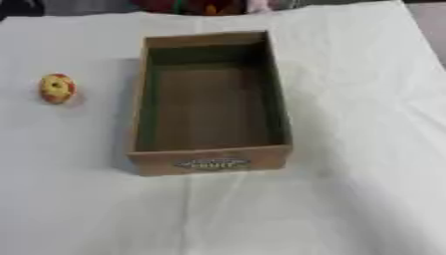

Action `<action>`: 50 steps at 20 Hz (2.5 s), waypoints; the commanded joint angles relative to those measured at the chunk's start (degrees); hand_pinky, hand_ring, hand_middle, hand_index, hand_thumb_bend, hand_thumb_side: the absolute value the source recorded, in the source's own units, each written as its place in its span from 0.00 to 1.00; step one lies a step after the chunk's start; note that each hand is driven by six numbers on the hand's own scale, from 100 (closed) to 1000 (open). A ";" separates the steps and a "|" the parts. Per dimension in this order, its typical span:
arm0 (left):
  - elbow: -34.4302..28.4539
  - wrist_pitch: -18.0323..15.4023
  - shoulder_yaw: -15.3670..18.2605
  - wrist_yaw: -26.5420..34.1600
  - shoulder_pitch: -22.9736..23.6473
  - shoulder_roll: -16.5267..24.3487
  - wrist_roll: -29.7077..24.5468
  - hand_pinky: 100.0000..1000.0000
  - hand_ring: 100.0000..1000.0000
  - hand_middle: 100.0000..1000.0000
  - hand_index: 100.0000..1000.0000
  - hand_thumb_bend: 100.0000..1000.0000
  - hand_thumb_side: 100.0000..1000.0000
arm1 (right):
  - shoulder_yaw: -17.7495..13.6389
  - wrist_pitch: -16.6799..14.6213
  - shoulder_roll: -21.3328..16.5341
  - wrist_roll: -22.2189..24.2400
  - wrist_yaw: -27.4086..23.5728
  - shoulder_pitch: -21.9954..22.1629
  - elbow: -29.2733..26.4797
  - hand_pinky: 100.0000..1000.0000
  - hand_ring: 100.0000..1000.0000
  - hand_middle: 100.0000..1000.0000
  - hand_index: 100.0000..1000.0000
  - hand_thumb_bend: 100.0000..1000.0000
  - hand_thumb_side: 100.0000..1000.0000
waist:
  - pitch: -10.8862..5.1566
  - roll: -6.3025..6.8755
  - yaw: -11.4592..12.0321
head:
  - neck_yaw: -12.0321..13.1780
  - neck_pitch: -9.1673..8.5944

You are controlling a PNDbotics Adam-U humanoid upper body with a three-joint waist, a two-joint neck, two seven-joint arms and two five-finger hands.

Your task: Pick up objects on the table and place them in the box.

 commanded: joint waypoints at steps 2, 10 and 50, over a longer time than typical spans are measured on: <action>6.07 3.31 -2.03 -12.78 -5.31 5.51 -8.88 0.48 0.57 0.61 0.77 0.00 0.81 | -0.39 -0.10 -1.24 0.39 -0.12 -0.54 -0.82 0.57 0.59 0.73 0.83 0.00 0.84 | -1.67 0.09 -0.42 | 0.53 0.04; 22.48 -0.36 -7.91 -34.80 -15.16 7.44 -33.76 0.48 0.61 0.67 0.82 0.00 0.84 | 0.29 0.10 -1.45 1.25 -0.41 -1.07 -0.82 0.57 0.59 0.73 0.83 0.00 0.84 | -1.80 0.86 -2.02 | 1.61 0.24; 43.47 -13.74 -10.90 -57.16 -20.61 7.03 -81.69 0.56 0.78 0.81 0.93 0.51 0.61 | 0.99 0.53 -1.39 2.46 -0.66 -1.28 -0.82 0.58 0.59 0.71 0.82 0.00 0.84 | -1.81 1.68 -2.72 | 3.22 0.25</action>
